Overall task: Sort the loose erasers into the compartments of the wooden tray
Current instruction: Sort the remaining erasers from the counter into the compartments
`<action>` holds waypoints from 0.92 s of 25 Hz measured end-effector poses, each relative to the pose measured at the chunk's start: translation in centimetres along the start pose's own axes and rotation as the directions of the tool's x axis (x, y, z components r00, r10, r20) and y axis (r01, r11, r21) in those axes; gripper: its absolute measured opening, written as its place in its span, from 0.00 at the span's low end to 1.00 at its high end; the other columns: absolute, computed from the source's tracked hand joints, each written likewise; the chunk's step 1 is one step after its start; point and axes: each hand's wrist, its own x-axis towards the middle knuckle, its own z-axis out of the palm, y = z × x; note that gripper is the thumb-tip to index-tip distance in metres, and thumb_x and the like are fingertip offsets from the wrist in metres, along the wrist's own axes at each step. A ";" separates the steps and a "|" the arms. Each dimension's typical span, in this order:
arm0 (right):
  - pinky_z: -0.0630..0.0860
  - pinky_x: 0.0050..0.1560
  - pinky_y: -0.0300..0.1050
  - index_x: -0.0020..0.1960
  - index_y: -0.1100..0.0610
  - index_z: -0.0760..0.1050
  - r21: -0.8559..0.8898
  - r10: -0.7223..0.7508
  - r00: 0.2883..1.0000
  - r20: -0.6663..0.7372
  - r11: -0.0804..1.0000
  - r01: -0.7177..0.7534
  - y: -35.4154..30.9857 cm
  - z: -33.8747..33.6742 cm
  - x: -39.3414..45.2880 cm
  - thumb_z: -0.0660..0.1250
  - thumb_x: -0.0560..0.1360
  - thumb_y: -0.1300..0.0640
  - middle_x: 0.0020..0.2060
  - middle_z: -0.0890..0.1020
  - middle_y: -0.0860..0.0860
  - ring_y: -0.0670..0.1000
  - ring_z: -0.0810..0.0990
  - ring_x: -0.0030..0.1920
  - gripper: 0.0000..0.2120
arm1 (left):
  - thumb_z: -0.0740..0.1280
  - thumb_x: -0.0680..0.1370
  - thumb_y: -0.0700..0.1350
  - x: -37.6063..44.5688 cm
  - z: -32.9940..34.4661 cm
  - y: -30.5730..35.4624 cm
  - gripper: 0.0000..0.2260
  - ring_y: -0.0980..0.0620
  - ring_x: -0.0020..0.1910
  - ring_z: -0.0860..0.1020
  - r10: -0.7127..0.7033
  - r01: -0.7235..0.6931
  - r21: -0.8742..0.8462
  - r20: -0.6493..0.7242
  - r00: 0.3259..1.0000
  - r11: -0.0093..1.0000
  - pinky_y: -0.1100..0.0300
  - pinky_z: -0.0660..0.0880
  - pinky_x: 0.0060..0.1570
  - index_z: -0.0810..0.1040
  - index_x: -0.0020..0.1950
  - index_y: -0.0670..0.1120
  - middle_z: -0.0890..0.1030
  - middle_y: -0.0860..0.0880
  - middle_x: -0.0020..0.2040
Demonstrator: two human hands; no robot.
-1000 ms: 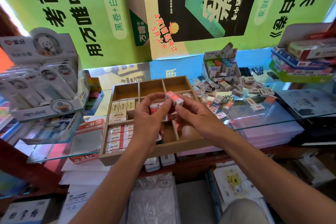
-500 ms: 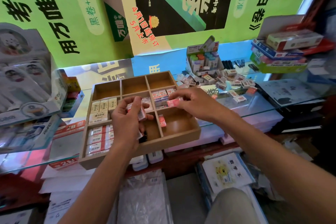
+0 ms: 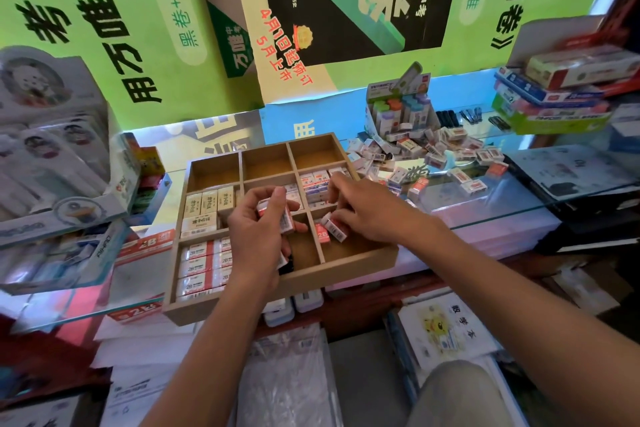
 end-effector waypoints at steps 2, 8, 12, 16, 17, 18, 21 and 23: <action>0.75 0.54 0.50 0.55 0.51 0.74 -0.114 -0.003 0.999 -0.042 0.993 -0.002 -0.1 0.6 -0.2 0.64 0.79 0.58 0.51 0.82 0.50 0.52 0.79 0.52 0.06 | 0.65 0.81 0.46 0.0 0.0 -0.1 0.05 0.49 0.32 0.83 0.007 -0.007 0.011 0.000 1.000 1.000 0.65 0.68 0.18 0.77 0.53 0.46 0.84 0.44 0.45; 0.59 0.68 0.52 0.61 0.46 0.76 -0.146 0.004 1.000 0.012 0.989 -0.002 -0.2 0.5 -0.9 0.67 0.76 0.48 0.56 0.81 0.45 0.48 0.76 0.58 0.14 | 0.65 0.81 0.45 -0.2 0.1 0.0 0.06 0.50 0.32 0.83 0.038 -0.038 0.052 0.000 0.999 0.998 0.65 0.69 0.18 0.77 0.55 0.44 0.83 0.44 0.45; 0.57 0.69 0.54 0.62 0.45 0.75 -0.087 0.004 1.000 -0.006 0.996 -0.005 -0.3 0.5 -1.1 0.70 0.75 0.45 0.56 0.81 0.43 0.47 0.76 0.60 0.16 | 0.65 0.81 0.45 -0.2 0.1 0.0 0.05 0.50 0.32 0.83 0.044 -0.044 0.061 0.007 0.999 0.997 0.65 0.69 0.18 0.77 0.54 0.45 0.83 0.43 0.45; 0.58 0.69 0.54 0.57 0.45 0.74 -0.020 0.052 0.993 -0.110 0.998 -0.054 -0.8 1.5 -1.7 0.72 0.73 0.47 0.47 0.79 0.41 0.47 0.78 0.55 0.14 | 0.65 0.81 0.45 -0.4 0.1 0.1 0.05 0.51 0.32 0.83 0.043 -0.044 0.071 0.011 0.999 0.997 0.65 0.70 0.18 0.77 0.54 0.46 0.83 0.44 0.45; 0.59 0.68 0.53 0.56 0.45 0.74 -0.007 0.046 0.989 -0.144 0.999 -0.048 -1.0 1.9 -1.8 0.72 0.73 0.49 0.46 0.79 0.40 0.46 0.78 0.54 0.13 | 0.65 0.81 0.45 -0.4 0.1 0.1 0.04 0.51 0.32 0.83 0.045 -0.046 0.074 0.012 0.999 0.996 0.65 0.70 0.19 0.77 0.54 0.46 0.83 0.44 0.45; 0.61 0.68 0.53 0.56 0.45 0.74 0.011 0.033 0.985 -0.171 0.999 -0.032 -1.3 2.2 -1.9 0.72 0.74 0.52 0.46 0.79 0.41 0.46 0.78 0.53 0.13 | 0.65 0.81 0.45 -0.4 0.2 0.1 0.04 0.51 0.32 0.83 0.047 -0.047 0.079 0.013 0.999 0.996 0.64 0.71 0.19 0.77 0.53 0.46 0.83 0.44 0.45; 0.65 0.67 0.55 0.56 0.46 0.74 0.019 0.008 0.981 -0.194 1.000 -0.005 -1.8 2.9 -1.8 0.71 0.74 0.57 0.53 0.81 0.43 0.48 0.78 0.56 0.14 | 0.65 0.81 0.45 -0.5 0.1 0.2 0.04 0.51 0.32 0.83 0.049 -0.050 0.083 0.017 0.999 0.995 0.64 0.71 0.19 0.77 0.53 0.47 0.84 0.44 0.45; 0.71 0.64 0.53 0.59 0.47 0.73 0.031 0.001 0.984 -0.179 0.999 0.005 -1.6 3.1 -1.5 0.71 0.74 0.60 0.55 0.81 0.45 0.49 0.78 0.57 0.17 | 0.65 0.81 0.45 -0.5 0.1 0.2 0.04 0.51 0.32 0.83 0.051 -0.052 0.083 0.021 0.998 0.995 0.65 0.71 0.19 0.77 0.53 0.47 0.84 0.44 0.45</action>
